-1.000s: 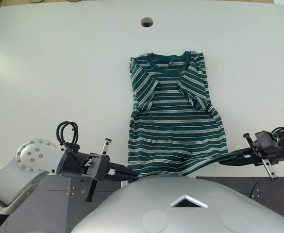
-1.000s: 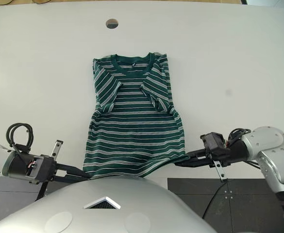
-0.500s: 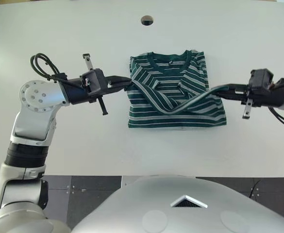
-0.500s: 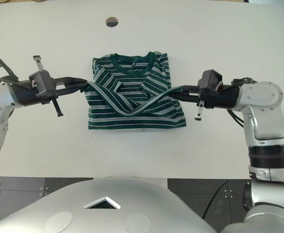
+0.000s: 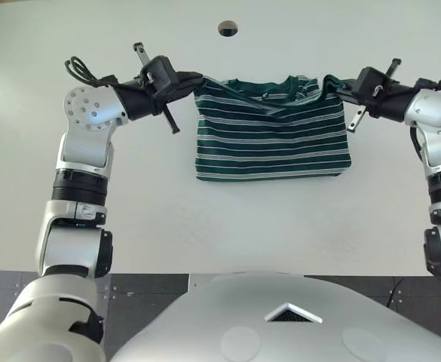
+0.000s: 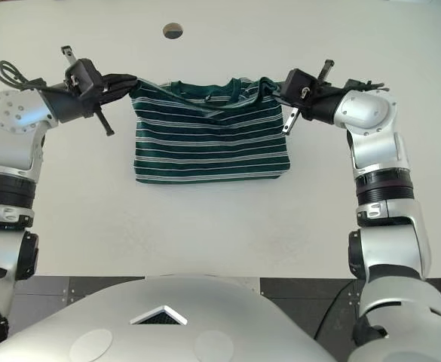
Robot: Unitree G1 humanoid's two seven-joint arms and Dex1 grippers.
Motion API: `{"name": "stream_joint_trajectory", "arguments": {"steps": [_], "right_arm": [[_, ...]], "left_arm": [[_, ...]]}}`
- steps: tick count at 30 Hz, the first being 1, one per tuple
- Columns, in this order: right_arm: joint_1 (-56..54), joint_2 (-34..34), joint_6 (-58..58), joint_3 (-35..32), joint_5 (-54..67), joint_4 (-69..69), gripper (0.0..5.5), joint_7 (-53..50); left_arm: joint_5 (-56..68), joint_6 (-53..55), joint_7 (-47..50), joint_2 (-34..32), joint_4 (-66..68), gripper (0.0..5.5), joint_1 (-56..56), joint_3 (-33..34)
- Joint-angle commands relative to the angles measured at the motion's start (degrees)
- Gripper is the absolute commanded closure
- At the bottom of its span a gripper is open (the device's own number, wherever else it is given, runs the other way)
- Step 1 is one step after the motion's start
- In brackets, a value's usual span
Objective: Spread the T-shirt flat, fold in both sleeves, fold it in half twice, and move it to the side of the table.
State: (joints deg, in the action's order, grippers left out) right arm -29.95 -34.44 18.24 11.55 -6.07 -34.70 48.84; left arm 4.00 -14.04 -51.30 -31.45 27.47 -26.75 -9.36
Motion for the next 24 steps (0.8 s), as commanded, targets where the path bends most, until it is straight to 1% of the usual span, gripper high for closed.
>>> {"name": "stream_joint_trajectory", "arguments": {"steps": [1,4,10,13,14,18,19,20,21,22,23,24], "right_arm": [[-4.9,0.7,1.8,0.2,-2.2,-7.2,5.40,-2.2],[-7.3,1.9,1.9,0.4,-2.7,-11.9,5.40,-2.8],[-11.1,6.6,4.3,0.8,-3.5,-21.5,5.40,-5.8],[-12.5,8.7,4.4,1.2,-4.6,-25.9,4.89,-7.6],[-13.1,9.3,4.0,1.2,-5.1,-27.5,4.64,-9.4],[-15.2,10.3,3.0,0.9,-7.3,-33.2,3.92,-16.6],[-15.6,10.2,2.7,0.9,-7.7,-34.0,3.68,-17.9],[-15.9,10.2,2.6,1.0,-8.1,-34.7,3.63,-18.9],[-16.2,10.2,2.6,1.0,-8.5,-35.2,3.39,-20.0],[-16.5,10.0,2.8,1.3,-9.2,-35.4,3.35,-21.2],[-16.7,9.8,3.3,1.5,-9.8,-35.5,3.35,-22.3],[-17.0,9.5,4.4,1.7,-10.5,-35.2,3.35,-23.8]], "left_arm": [[-2.2,-2.5,1.1,1.6,6.1,5.38,-3.9,-0.1],[-3.4,-4.0,1.4,2.7,11.1,5.38,-5.7,-0.3],[-6.5,-5.7,3.5,5.6,23.0,5.38,-8.5,-0.6],[-7.4,-7.0,6.4,6.7,29.3,4.95,-11.4,0.2],[-7.7,-7.3,7.6,6.9,31.3,4.71,-12.4,0.6],[-8.9,-8.0,14.8,7.1,38.0,4.07,-15.8,2.2],[-8.8,-8.4,15.5,7.1,38.9,3.86,-16.2,2.6],[-8.7,-8.7,15.9,7.1,39.6,3.82,-16.5,3.0],[-8.1,-9.3,15.2,7.2,39.4,3.60,-16.5,3.5],[-7.5,-10.0,14.0,7.3,38.8,3.51,-16.3,4.0],[-6.7,-10.7,12.6,7.6,37.7,3.31,-16.0,4.4],[-5.9,-11.7,11.5,7.9,35.7,3.31,-15.4,4.7]]}}
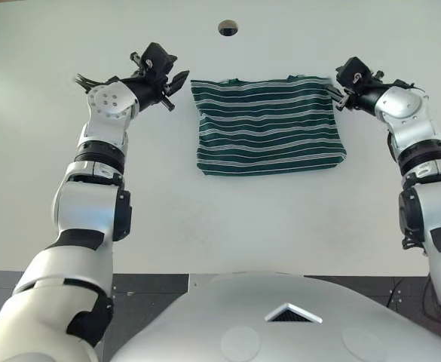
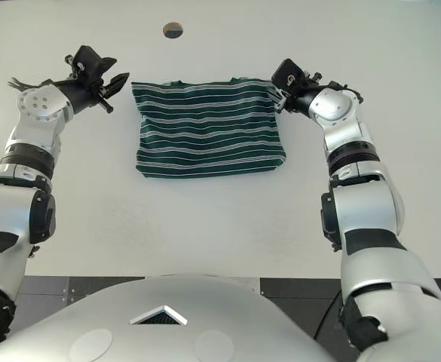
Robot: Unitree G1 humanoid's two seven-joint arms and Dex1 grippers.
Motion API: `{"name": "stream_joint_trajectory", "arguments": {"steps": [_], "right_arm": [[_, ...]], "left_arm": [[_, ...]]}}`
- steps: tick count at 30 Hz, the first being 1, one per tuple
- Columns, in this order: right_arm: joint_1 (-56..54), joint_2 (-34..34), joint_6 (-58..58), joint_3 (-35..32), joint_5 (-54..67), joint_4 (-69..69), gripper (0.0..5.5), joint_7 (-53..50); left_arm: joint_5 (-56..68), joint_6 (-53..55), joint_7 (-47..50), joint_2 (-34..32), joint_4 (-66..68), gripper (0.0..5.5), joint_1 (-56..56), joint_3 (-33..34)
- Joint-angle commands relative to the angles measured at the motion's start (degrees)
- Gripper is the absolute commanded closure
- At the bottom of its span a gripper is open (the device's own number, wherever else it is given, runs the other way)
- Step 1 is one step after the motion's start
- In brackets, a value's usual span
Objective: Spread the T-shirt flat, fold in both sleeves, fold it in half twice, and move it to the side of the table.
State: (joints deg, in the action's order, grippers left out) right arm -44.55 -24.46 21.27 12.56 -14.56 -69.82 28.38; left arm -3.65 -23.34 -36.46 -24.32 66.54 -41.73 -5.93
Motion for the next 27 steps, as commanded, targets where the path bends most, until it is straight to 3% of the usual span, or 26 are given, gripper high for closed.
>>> {"name": "stream_joint_trajectory", "arguments": {"steps": [1,4,6,8,11,15,19,23,27], "right_arm": [[-2.6,-0.9,2.4,0.8,-2.7,0.3,3.35,-4.7],[-3.7,-1.4,7.9,-1.3,-0.9,2.1,3.35,-4.1],[-3.8,-2.0,12.6,-1.7,0.3,4.2,3.35,-0.1],[-3.4,-2.3,17.1,-0.1,-0.6,6.4,3.35,2.3],[-3.1,-2.0,19.9,4.1,-5.6,7.4,3.35,1.6],[-5.1,-2.0,20.3,8.8,-11.2,7.0,3.35,2.2],[-5.2,-2.5,20.0,17.5,-20.4,7.4,3.35,6.2],[-2.3,-3.1,16.7,21.3,-19.8,16.4,3.35,22.3],[8.4,-5.4,0.6,25.7,-8.1,44.6,3.35,48.6]], "left_arm": [[2.6,-3.1,-4.8,1.1,-5.5,3.31,0.2,1.4],[5.4,-4.1,-10.2,1.7,-18.9,3.31,5.9,0.4],[8.0,-0.6,-15.9,0.7,-37.1,3.31,14.7,-4.1],[2.7,-1.3,-17.1,-1.3,-45.6,3.31,20.2,-9.0],[-12.5,-6.7,-12.1,-5.5,-42.7,3.31,21.2,-14.7],[-38.8,-11.3,1.8,-11.5,-36.3,3.31,18.3,-26.0],[-55.6,-12.2,12.9,-13.3,-31.3,3.31,12.8,-36.0],[-67.2,-12.4,22.5,-15.5,-29.7,3.31,8.6,-43.5],[-75.4,-13.4,29.5,-16.6,-29.6,3.31,3.2,-49.1]]}}
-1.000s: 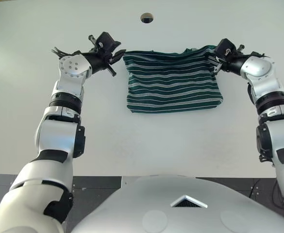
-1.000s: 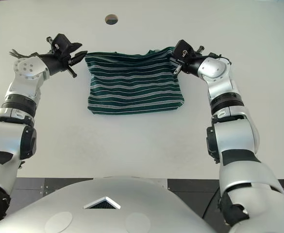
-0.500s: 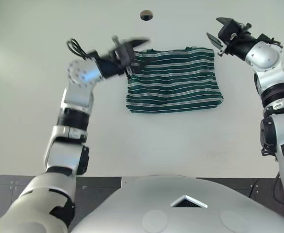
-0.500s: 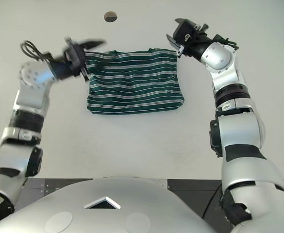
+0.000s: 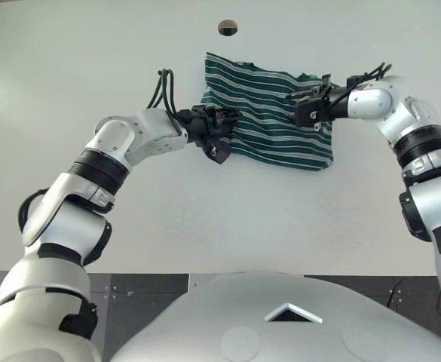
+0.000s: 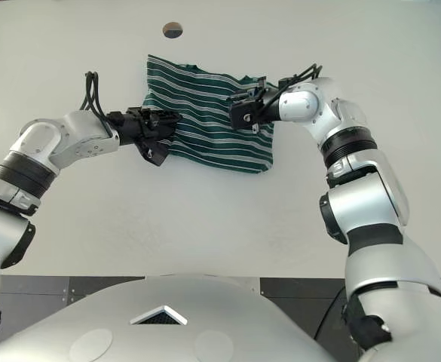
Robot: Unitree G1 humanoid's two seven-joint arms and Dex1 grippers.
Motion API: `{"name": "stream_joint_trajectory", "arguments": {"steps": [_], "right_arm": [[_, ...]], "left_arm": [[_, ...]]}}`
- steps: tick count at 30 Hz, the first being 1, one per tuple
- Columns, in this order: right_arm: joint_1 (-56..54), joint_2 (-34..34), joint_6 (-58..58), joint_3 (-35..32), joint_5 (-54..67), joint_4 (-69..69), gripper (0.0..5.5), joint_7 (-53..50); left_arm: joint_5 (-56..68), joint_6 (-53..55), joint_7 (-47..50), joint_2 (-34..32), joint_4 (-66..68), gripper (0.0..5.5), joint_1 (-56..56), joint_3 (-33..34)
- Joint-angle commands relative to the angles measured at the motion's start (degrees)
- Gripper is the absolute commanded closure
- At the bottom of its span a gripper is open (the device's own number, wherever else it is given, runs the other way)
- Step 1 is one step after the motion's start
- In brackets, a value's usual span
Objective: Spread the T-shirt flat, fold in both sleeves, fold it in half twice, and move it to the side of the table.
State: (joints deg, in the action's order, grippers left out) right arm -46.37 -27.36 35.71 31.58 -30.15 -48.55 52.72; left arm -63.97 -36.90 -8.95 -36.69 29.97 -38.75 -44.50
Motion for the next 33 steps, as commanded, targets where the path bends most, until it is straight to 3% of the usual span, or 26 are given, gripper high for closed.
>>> {"name": "stream_joint_trajectory", "arguments": {"steps": [1,7,14,19,23,25,28,31,33], "right_arm": [[11.7,-2.1,-17.1,7.4,9.6,28.3,3.35,27.0],[13.3,8.3,-24.2,9.0,13.1,35.3,3.35,22.5],[12.9,5.7,-25.4,5.9,13.1,35.6,3.35,18.6],[14.7,2.0,-29.0,1.1,20.7,42.0,3.35,21.9],[19.2,-0.8,-42.1,-6.3,39.9,54.8,3.35,27.8],[23.7,-4.3,-48.7,-12.5,50.1,58.5,3.35,29.4],[32.5,-10.5,-47.9,-21.7,54.7,56.4,3.35,30.0],[43.0,-14.5,-40.2,-28.3,55.1,55.0,3.35,31.2],[47.5,-15.8,-26.9,-30.0,51.3,53.6,3.16,32.9]], "left_arm": [[-17.0,0.6,3.6,-4.0,8.0,3.31,-1.3,-11.8],[-22.3,0.8,10.3,-3.3,8.6,3.31,-5.7,-17.0],[-24.2,-1.4,14.6,-6.3,3.6,3.31,-7.4,-19.8],[-15.6,-1.8,16.4,-9.5,0.8,3.31,-9.5,-11.3],[-2.6,-4.0,17.1,-12.9,-2.9,3.31,-8.8,-0.1],[13.9,-5.8,10.5,-16.6,-11.0,3.31,-2.0,6.1],[42.0,-6.2,1.1,-31.3,-27.1,3.31,15.1,9.2],[50.7,-9.4,0.3,-43.7,-31.8,3.12,29.4,8.6],[51.8,-11.2,0.5,-48.8,-31.8,2.87,37.0,8.4]]}}
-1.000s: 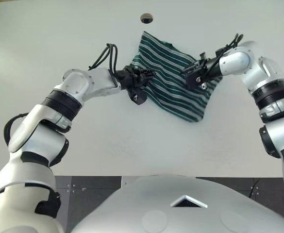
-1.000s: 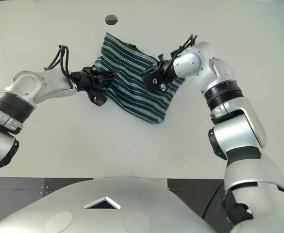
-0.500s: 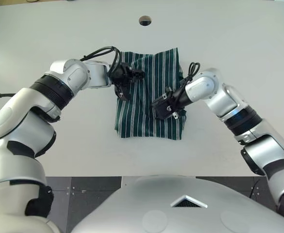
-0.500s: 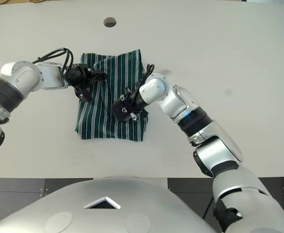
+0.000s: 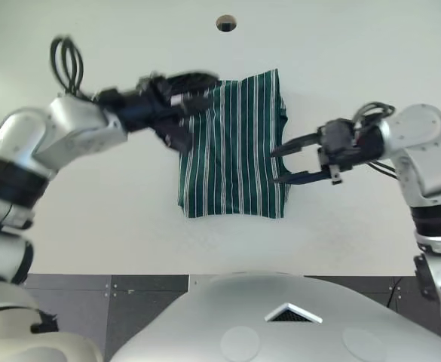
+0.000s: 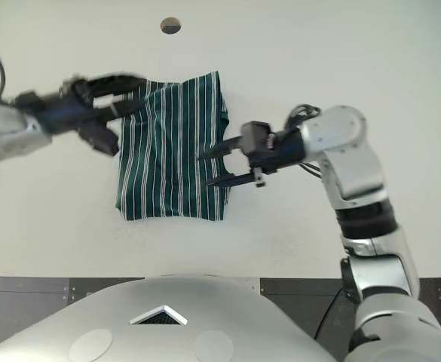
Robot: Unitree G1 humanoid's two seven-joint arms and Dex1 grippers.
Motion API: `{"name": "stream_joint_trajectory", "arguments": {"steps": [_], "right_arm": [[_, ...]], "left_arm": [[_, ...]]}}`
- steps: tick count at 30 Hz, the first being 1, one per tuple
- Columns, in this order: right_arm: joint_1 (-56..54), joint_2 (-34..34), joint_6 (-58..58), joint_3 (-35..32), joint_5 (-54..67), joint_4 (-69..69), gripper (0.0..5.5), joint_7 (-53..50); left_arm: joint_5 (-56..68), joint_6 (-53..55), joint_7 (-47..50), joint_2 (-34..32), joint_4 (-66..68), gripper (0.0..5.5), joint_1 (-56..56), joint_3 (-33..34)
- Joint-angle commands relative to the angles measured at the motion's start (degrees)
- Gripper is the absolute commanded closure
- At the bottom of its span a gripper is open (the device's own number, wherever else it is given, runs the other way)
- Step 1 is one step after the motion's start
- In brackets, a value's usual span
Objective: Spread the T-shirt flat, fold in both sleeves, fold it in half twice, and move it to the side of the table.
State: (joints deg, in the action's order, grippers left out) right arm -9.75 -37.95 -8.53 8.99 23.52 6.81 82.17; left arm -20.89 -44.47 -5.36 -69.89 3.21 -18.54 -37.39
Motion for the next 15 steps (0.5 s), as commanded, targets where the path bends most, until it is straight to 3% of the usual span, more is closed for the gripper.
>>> {"name": "stream_joint_trajectory", "arguments": {"steps": [1,6,10,15], "right_arm": [[12.1,-5.7,22.1,-7.9,-3.7,-2.1,3.05,3.8],[11.7,-6.0,42.5,-4.9,-15.5,-8.8,2.18,0.4],[9.0,-4.5,55.1,-0.3,-30.3,-18.4,2.12,-8.3],[5.2,-3.5,60.8,3.9,-40.6,-23.0,2.12,-18.7]], "left_arm": [[8.8,-3.3,-3.8,-16.8,-5.3,2.74,20.0,1.4],[4.4,0.2,-5.1,-15.8,-4.7,2.00,29.6,6.2],[-5.0,4.4,-6.4,-8.3,-3.4,1.85,27.7,10.1],[-15.3,3.4,-5.6,0.2,-0.7,1.85,24.1,11.4]]}}
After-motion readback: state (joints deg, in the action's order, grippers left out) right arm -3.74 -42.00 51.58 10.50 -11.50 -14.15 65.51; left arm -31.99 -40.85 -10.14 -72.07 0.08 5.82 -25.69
